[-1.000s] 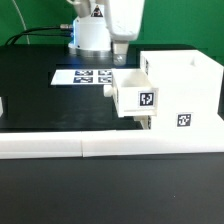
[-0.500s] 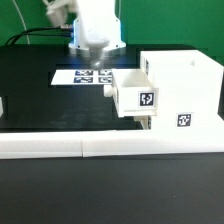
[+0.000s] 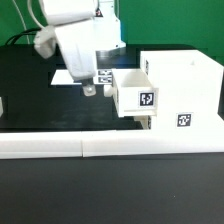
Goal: Assemble drawer
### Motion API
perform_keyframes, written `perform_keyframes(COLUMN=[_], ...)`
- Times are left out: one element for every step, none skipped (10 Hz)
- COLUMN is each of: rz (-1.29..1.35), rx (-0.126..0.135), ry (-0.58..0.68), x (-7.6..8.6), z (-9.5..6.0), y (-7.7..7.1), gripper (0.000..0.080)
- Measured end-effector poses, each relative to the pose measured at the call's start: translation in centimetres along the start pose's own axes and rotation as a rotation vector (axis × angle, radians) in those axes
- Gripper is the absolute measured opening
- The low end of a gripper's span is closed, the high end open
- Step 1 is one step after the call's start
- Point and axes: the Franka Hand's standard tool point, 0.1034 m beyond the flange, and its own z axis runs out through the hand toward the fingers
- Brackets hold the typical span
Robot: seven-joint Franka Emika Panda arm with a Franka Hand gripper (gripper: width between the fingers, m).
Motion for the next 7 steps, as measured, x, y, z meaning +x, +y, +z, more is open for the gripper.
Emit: perform_keyframes(rz=[0.02, 0.043, 0.056, 0.078, 0.089, 0.1, 0.12], rx=[0.005, 0.009, 0.013, 0.015, 0.013, 0.014, 0.015], ry=[0.005, 0.008, 0.012, 0.017, 0.019, 0.023, 0.025], x=[0.7, 1.4, 2.4, 3.5, 4.2, 5.0, 5.8], z=[0.3, 0.6, 0.8, 1.0, 1.1, 1.3, 1.5], y=[0.0, 0.0, 0.1, 0.7, 1.1, 1.3, 1.7], gripper=[0.0649, 0.0649, 0.0649, 0.0649, 0.0649, 0.0649, 0.0649])
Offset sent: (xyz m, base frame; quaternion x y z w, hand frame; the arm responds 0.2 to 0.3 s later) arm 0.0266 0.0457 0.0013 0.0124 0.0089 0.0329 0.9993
